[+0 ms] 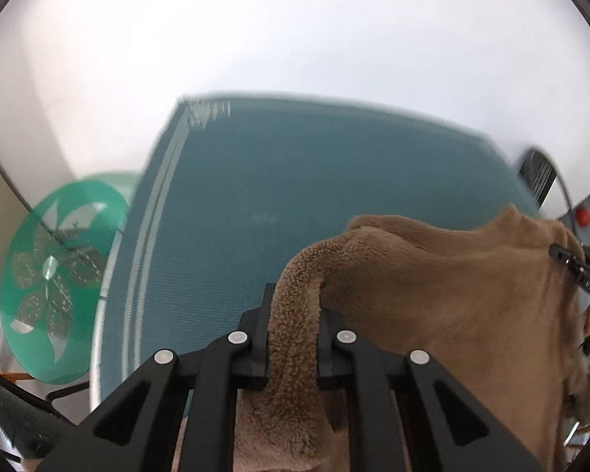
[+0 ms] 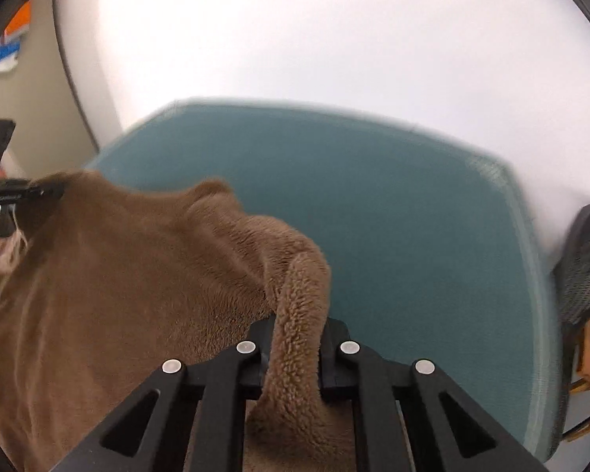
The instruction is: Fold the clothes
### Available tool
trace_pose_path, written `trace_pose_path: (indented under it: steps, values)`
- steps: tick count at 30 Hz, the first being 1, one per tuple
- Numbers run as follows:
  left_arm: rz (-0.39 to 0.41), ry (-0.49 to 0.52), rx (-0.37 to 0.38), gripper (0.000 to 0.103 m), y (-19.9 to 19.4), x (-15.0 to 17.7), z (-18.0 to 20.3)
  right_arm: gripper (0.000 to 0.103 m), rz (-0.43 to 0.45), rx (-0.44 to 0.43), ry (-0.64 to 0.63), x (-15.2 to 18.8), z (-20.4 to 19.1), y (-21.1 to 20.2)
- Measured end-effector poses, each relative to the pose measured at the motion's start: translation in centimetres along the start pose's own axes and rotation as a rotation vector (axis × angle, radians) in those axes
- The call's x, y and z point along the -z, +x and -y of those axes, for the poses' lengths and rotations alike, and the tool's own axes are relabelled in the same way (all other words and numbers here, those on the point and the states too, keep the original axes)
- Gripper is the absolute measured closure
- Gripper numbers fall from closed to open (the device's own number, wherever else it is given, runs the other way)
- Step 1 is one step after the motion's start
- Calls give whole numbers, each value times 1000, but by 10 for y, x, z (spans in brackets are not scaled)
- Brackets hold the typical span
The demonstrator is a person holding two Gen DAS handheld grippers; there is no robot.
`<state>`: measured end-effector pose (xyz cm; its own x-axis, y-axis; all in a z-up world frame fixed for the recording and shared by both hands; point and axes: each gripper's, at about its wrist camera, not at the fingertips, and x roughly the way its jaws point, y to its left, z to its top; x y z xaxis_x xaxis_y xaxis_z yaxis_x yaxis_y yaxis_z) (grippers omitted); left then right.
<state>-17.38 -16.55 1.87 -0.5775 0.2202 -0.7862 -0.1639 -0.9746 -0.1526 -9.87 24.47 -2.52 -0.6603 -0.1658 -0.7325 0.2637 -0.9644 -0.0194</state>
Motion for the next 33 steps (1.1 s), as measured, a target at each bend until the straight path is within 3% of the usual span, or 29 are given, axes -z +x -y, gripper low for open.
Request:
trace_pose_path:
  steps: [8, 12, 16, 21, 28, 33]
  values:
    - [375, 24, 58, 88, -171, 1, 45, 91, 382, 186, -8, 2, -33, -144]
    - [591, 44, 104, 88, -273, 21, 69, 91, 621, 261, 15, 10, -51, -236]
    - [837, 86, 75, 88, -370, 56, 92, 91, 867, 358, -13, 22, -82, -322]
    - [1108, 113, 17, 80, -461, 104, 110, 91, 1184, 495, -85, 46, -137, -424]
    - [1296, 128, -35, 76, -526, 147, 127, 91, 1344, 575, -128, 80, -165, -523]
    - [1347, 124, -47, 76, -543, 158, 124, 91, 1418, 620, -155, 98, -195, -546]
